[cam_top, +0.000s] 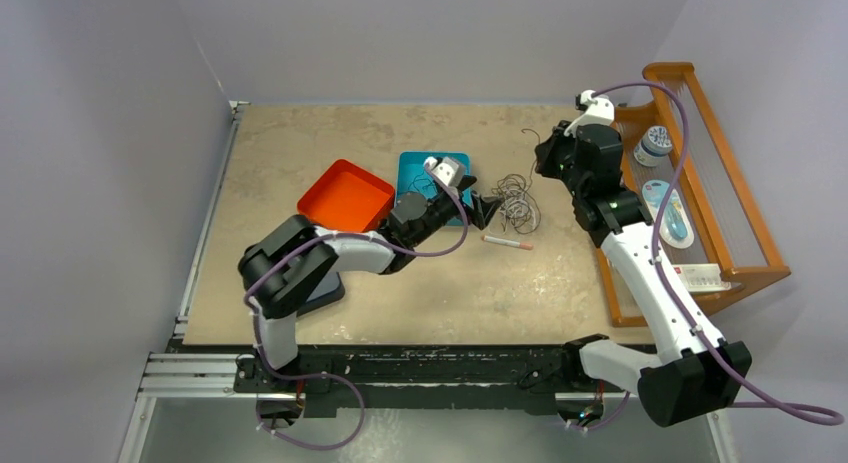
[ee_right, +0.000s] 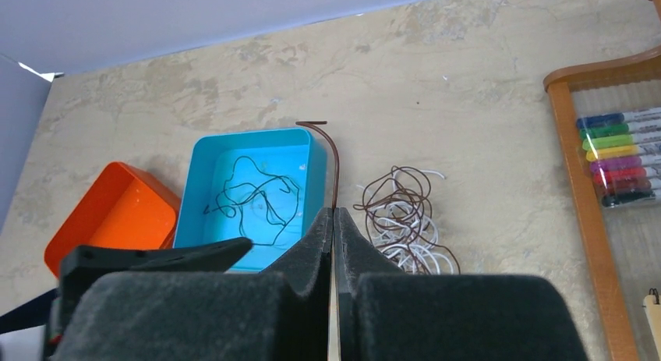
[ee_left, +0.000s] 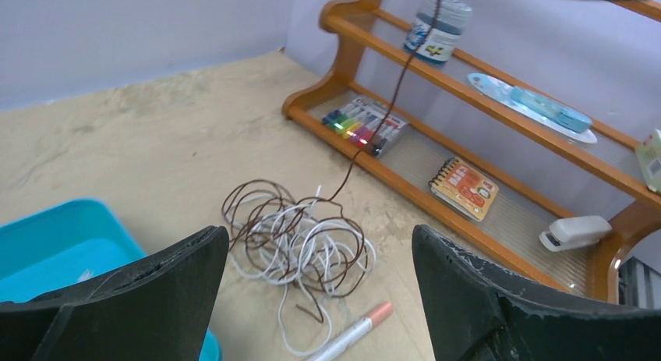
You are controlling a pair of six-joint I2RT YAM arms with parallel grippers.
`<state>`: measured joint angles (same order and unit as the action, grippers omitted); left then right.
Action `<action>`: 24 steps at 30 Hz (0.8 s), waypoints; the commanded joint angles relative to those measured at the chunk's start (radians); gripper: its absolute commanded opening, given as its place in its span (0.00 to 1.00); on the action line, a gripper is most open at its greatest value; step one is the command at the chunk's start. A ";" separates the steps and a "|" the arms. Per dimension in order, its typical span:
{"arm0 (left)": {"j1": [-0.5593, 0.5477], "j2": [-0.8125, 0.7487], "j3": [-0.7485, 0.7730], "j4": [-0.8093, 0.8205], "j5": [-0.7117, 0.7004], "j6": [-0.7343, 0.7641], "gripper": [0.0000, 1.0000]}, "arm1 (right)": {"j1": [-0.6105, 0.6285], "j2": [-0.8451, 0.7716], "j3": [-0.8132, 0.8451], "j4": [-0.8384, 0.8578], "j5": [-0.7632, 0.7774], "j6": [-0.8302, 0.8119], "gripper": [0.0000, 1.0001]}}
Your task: Untangle the cables
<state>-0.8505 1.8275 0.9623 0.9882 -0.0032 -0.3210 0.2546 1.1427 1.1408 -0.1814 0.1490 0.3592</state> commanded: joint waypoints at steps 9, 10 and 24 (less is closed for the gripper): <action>0.000 0.244 0.255 0.323 0.210 0.053 0.83 | -0.006 -0.047 0.007 0.089 -0.136 0.066 0.00; -0.001 0.260 0.274 0.321 0.223 0.048 0.83 | -0.006 -0.048 0.004 0.093 -0.143 0.069 0.00; -0.004 0.320 0.388 0.250 0.210 0.019 0.00 | -0.006 -0.085 -0.044 0.100 -0.103 0.067 0.00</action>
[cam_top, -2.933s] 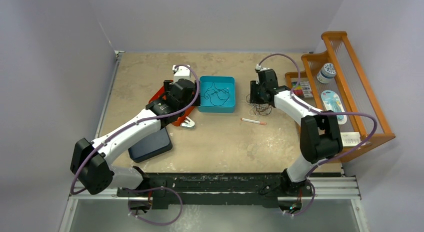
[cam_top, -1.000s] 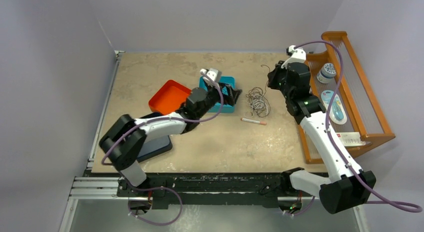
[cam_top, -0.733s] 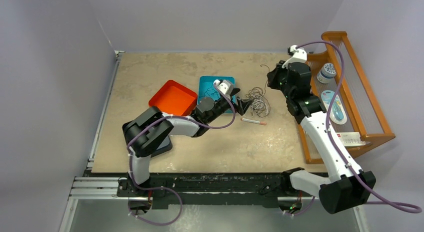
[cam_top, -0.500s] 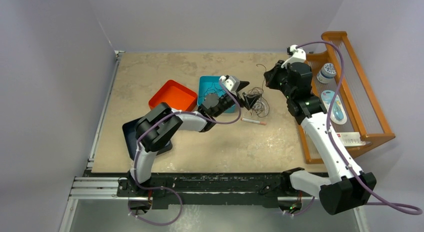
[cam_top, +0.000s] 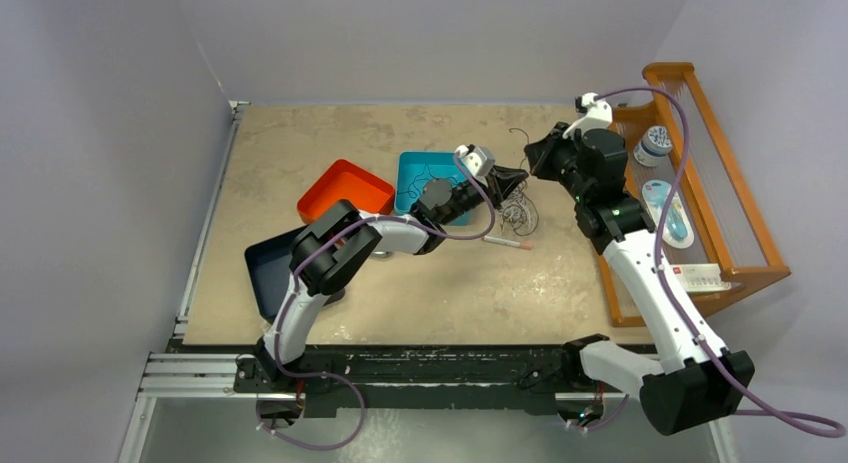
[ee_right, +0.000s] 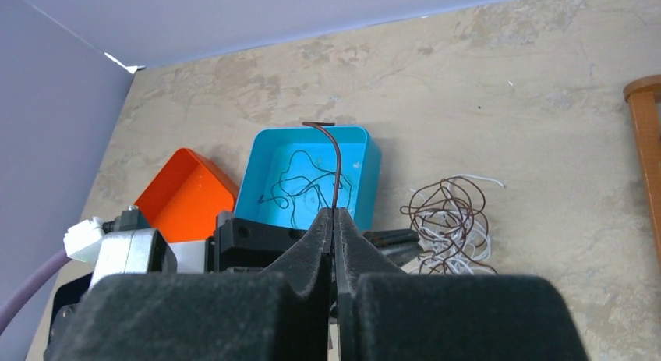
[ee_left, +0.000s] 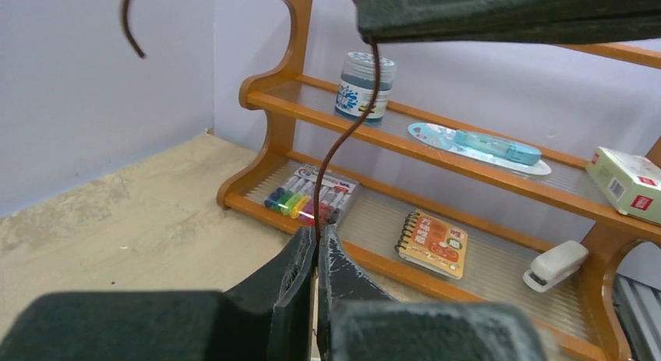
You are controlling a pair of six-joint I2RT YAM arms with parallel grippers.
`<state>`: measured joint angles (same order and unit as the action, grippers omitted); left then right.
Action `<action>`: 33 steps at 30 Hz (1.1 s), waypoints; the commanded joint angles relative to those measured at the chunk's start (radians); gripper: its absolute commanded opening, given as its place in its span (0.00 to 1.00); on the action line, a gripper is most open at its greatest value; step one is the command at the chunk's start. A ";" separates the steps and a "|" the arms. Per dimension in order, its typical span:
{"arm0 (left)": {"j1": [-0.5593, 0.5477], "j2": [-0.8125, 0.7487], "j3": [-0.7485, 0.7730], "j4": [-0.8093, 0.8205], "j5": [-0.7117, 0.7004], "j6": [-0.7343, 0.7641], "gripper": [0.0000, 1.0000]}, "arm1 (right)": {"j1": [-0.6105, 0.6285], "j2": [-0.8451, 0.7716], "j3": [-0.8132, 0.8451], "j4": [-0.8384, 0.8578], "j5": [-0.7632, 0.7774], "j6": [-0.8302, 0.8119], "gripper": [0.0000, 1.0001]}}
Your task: Untangle the cables
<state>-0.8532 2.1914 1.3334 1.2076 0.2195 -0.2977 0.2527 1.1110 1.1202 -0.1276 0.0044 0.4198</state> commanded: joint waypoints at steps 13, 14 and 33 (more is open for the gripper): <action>0.023 -0.157 0.098 -0.332 -0.147 -0.136 0.00 | -0.004 -0.299 -0.318 0.131 0.182 -0.033 0.55; 0.026 -0.160 0.124 -0.379 -0.151 -0.154 0.00 | -0.004 -0.306 -0.345 0.146 0.165 -0.041 0.56; 0.037 -0.140 0.553 -1.009 -0.041 -0.239 0.00 | -0.004 -0.075 -0.516 0.726 0.050 -0.180 0.68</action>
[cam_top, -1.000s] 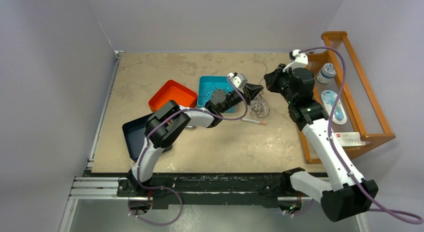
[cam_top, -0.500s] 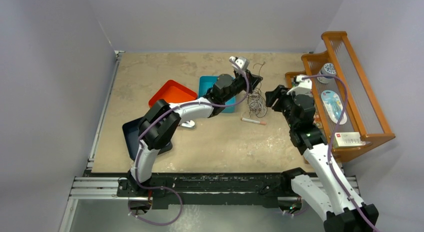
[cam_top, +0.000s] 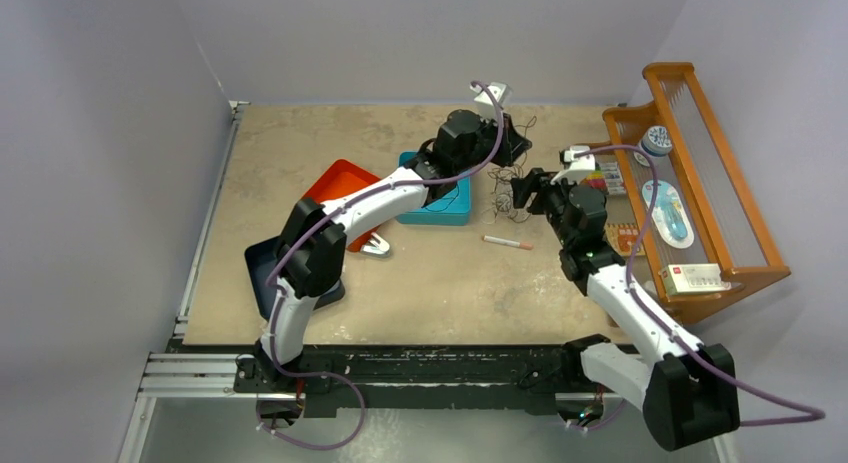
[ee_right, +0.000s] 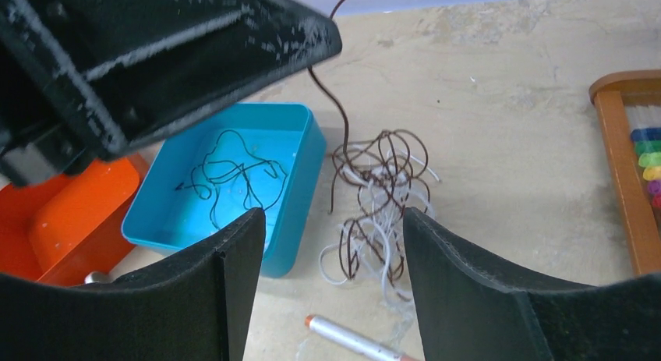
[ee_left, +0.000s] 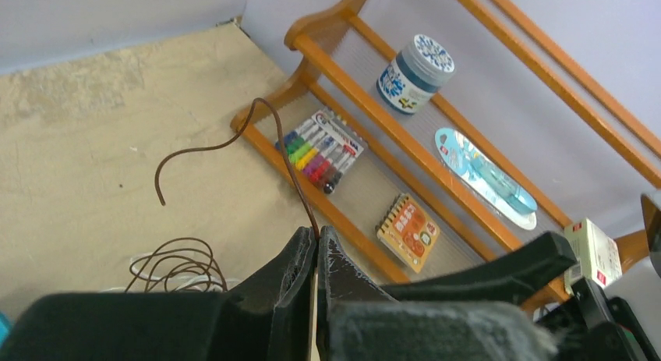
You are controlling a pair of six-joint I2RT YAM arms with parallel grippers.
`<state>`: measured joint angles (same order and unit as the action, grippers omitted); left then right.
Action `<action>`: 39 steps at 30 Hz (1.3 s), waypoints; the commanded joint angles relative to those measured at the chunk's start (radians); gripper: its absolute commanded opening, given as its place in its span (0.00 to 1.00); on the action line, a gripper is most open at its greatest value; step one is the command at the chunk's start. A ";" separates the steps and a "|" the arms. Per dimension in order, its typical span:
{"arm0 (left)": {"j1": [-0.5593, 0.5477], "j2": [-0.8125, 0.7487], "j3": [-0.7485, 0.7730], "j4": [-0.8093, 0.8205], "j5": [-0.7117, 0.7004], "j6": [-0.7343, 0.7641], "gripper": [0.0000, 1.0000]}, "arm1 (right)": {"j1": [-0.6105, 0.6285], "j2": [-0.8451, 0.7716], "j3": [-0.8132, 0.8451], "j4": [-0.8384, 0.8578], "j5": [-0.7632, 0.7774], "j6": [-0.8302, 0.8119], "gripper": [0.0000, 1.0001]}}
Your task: Untangle the cables
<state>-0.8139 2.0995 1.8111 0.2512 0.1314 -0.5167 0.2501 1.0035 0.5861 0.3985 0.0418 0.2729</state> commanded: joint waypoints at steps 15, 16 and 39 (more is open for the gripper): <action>-0.028 -0.143 0.116 -0.140 0.094 -0.048 0.00 | -0.006 0.219 0.030 0.387 0.024 -0.059 0.48; -0.028 -0.152 0.117 -0.146 0.092 -0.053 0.00 | -0.007 0.222 0.025 0.386 0.030 -0.048 0.46; 0.062 -0.553 0.044 -0.447 -0.147 0.060 0.00 | -0.086 0.394 -0.006 0.313 0.086 0.132 0.44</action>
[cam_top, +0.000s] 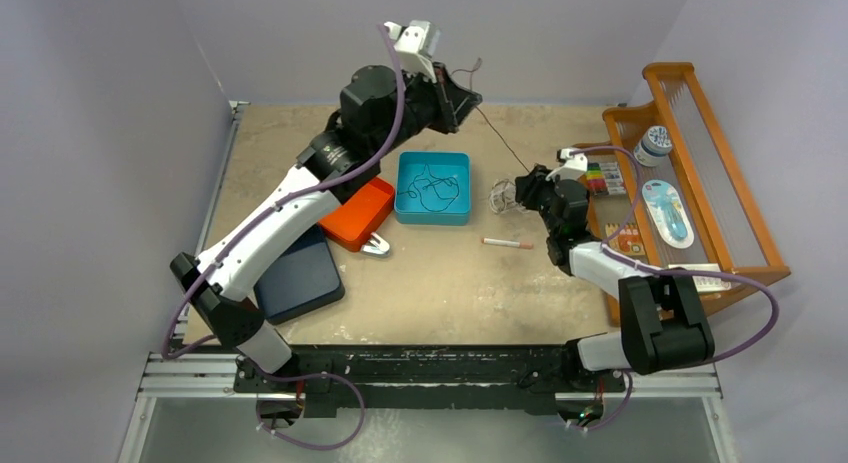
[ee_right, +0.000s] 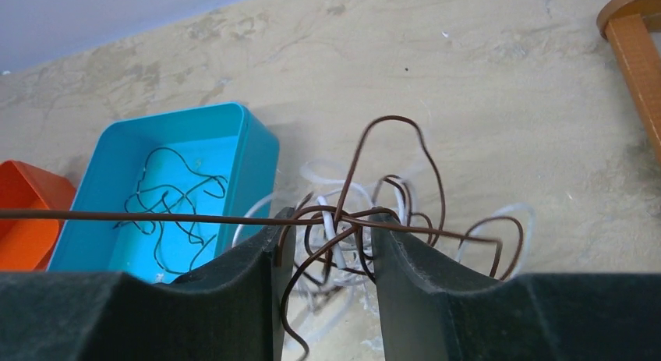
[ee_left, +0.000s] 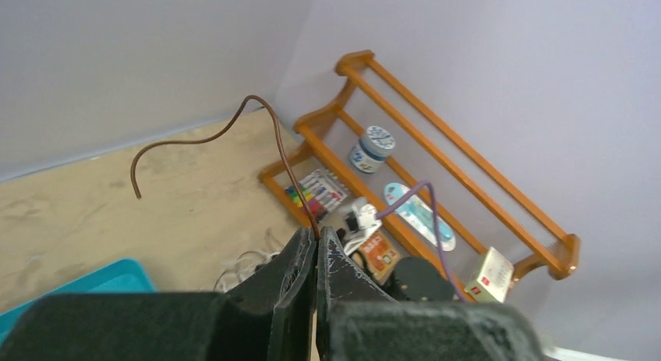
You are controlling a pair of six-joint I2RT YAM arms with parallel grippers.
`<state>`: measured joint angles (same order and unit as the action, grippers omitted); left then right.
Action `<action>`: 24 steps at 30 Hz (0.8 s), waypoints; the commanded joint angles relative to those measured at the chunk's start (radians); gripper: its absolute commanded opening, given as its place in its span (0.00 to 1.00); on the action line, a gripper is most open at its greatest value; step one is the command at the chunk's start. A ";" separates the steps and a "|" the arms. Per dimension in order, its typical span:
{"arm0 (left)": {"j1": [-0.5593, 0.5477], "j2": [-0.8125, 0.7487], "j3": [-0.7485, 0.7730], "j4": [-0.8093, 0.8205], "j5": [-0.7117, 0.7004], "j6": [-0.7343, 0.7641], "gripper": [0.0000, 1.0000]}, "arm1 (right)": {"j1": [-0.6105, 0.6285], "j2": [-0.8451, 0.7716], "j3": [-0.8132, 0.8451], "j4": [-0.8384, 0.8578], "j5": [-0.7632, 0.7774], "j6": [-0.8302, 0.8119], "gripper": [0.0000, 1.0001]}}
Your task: Untangle the cables
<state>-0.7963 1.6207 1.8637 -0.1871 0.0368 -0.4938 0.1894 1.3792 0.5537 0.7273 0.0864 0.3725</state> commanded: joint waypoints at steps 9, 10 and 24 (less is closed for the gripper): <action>0.078 -0.182 -0.064 -0.082 -0.045 0.096 0.00 | -0.049 0.059 0.044 -0.021 0.033 0.049 0.45; 0.079 -0.185 -0.063 -0.091 -0.044 0.103 0.00 | -0.050 0.061 0.046 -0.022 0.034 0.049 0.45; 0.079 -0.163 0.184 -0.238 -0.067 0.196 0.00 | -0.057 0.115 0.044 -0.006 0.030 0.094 0.57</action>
<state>-0.7265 1.4990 1.9556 -0.4126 -0.0051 -0.3473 0.1368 1.4960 0.5735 0.6941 0.0933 0.4423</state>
